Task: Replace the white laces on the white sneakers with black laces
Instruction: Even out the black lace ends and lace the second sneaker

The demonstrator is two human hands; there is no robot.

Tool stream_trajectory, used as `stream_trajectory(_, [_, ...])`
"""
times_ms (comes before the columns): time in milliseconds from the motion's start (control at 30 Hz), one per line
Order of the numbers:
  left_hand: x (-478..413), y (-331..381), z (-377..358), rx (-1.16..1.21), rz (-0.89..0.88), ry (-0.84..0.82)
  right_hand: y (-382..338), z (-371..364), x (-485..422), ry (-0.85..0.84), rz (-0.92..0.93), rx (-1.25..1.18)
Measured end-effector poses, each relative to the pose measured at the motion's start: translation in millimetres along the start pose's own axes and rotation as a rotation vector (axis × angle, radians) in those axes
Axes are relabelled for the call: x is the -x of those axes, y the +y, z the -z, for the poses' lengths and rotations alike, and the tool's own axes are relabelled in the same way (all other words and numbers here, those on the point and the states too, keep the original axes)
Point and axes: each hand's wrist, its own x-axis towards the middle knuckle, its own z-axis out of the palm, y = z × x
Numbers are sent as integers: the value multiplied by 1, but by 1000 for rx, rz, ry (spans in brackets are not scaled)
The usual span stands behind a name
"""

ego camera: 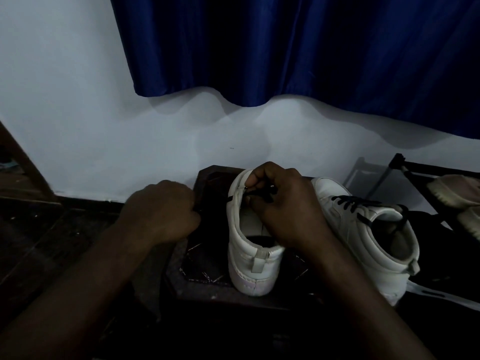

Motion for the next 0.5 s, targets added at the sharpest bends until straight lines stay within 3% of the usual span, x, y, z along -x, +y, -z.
stream_trajectory(67, [1,-3,2,90,-33,46,-1,0,0,7,6,7])
stream_trajectory(233, [8,20,5,606,-313,246,-5,2,2,11,13,22])
stream_trajectory(400, [3,29,-7,611,-430,278,-4,2,3,21,33,20])
stream_trajectory(500, [1,28,-4,533,-408,260,-3,2,2,30,31,17])
